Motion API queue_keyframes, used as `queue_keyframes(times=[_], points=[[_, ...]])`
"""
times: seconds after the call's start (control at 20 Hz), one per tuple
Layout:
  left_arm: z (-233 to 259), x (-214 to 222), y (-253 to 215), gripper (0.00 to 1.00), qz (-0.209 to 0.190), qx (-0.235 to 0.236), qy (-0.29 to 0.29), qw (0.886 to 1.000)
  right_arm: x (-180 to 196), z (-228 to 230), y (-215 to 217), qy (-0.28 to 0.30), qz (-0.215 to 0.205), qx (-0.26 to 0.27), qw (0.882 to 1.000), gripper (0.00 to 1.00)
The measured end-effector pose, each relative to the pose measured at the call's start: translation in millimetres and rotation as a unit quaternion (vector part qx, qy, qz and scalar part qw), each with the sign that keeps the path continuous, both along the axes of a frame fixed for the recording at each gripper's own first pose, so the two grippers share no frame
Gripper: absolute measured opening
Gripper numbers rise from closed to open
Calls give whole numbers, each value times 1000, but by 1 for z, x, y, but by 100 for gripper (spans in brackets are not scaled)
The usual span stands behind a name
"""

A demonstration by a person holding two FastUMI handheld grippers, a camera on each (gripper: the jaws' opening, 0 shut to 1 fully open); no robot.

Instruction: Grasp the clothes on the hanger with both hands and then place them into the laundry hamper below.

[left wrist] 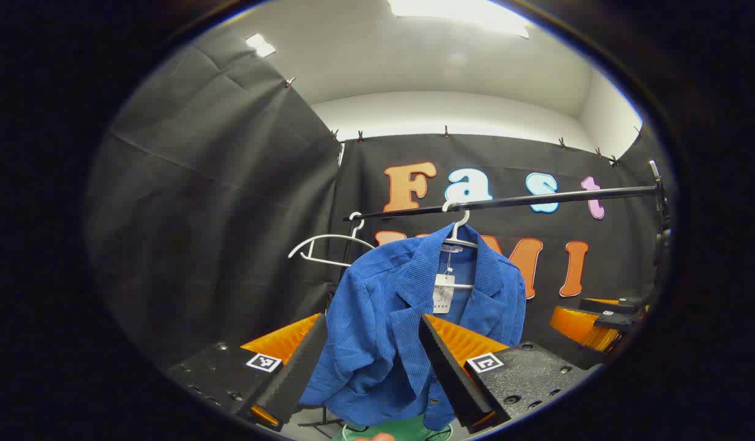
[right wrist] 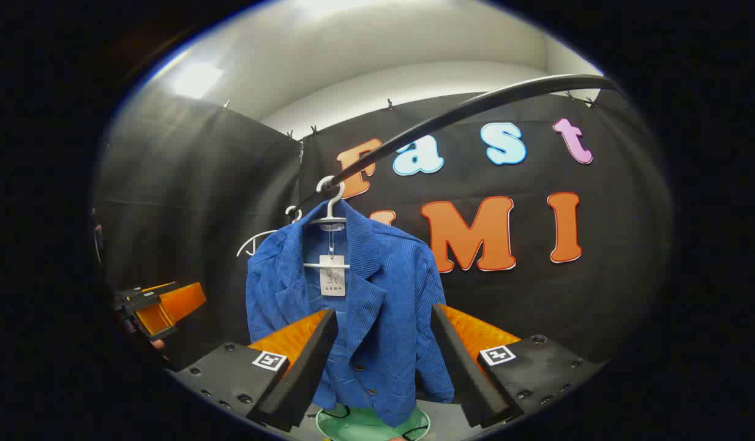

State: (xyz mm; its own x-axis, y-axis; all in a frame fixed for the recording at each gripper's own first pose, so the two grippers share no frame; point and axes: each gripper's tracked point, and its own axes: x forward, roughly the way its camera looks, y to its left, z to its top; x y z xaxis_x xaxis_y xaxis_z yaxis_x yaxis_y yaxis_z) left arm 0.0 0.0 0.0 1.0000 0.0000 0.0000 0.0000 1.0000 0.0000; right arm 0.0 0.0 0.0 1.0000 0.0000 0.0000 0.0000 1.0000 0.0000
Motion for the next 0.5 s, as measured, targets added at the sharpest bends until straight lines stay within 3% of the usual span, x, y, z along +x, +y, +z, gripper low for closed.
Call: queue_keyframes(times=[0.05, 0.1, 0.2, 0.5], points=[[2, 3, -3, 95, -5, 3, -4, 1000, 3, -1, 0, -2, -1, 1, 1000, 99], [2, 6, -5, 92, -9, 3, -4, 1000, 3, -1, -1, -3, -3, 0, 1000, 99], [-2, 7, -11, 95, -17, 0, -1, 1000, 4, -5, -4, 4, -7, -5, 1000, 99], [-6, 7, -12, 92, -14, 9, 2, 1000, 8, -5, -8, 6, -12, -7, 1000, 99]])
